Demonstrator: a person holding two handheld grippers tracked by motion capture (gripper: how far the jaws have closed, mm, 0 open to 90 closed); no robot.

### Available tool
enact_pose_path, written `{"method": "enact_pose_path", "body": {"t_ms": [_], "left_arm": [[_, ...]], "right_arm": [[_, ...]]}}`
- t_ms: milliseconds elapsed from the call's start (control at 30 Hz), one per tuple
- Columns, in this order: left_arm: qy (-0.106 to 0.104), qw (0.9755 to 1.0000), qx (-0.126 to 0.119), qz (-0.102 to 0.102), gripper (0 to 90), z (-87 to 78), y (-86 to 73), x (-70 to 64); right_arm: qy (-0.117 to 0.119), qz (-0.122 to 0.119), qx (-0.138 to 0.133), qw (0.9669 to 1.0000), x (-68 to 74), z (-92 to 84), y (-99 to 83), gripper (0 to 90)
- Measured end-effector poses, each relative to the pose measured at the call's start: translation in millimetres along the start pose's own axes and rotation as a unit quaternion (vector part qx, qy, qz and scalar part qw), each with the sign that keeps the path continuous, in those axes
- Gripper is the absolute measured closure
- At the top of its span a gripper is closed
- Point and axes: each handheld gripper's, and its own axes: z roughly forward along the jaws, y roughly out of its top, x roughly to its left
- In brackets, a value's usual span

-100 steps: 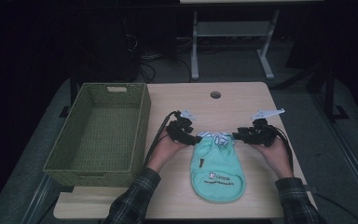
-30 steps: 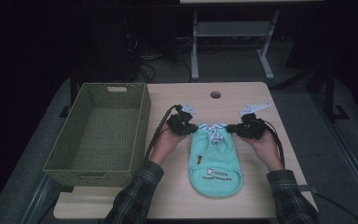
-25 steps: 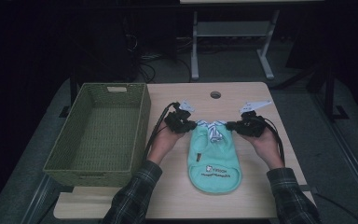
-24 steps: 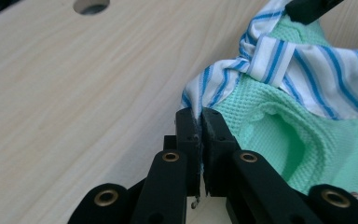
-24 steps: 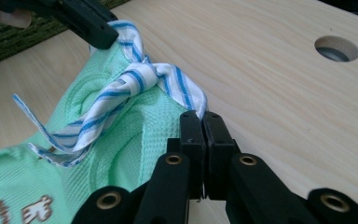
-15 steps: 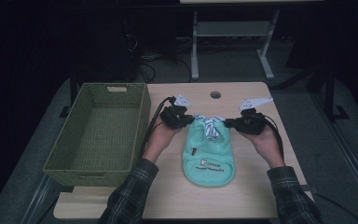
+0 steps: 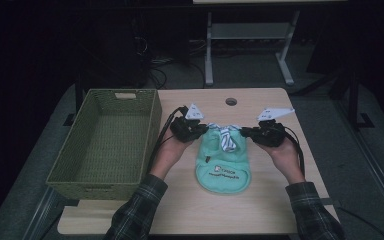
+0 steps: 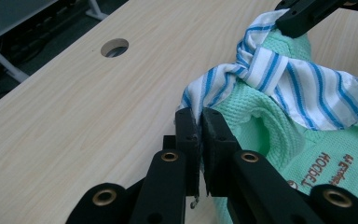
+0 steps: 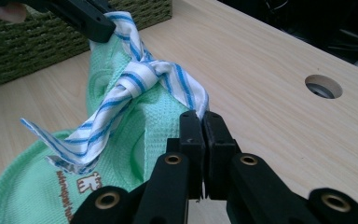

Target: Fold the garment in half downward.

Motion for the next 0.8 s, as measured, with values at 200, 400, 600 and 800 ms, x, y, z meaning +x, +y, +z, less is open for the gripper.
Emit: {"method": "enact_pose_path", "body": {"t_ms": [200, 400, 600, 800], "left_arm": [[-0.002, 1.0, -0.007, 0.005, 85.1, 2.8, -8.1, -7.5], [0.007, 0.9998, -0.017, 0.011, 85.1, 5.0, -10.6, -6.2], [0.018, 0.999, -0.035, 0.021, 84.5, 3.5, -5.9, -6.6], [0.01, 0.9989, -0.039, 0.025, 84.2, 4.0, -15.2, -12.9]], "right_arm": [[-0.006, -0.005, -0.001, 1.0, 4.0, 4.0, -6.3, 87.3], [-0.01, -0.002, -0.003, 0.9999, 3.5, 7.8, -10.2, 87.0], [-0.026, -0.013, -0.023, 0.9993, 1.9, 4.5, -0.2, 86.7], [-0.018, -0.01, -0.018, 0.9996, 5.0, 6.1, -13.9, 86.6]]}}
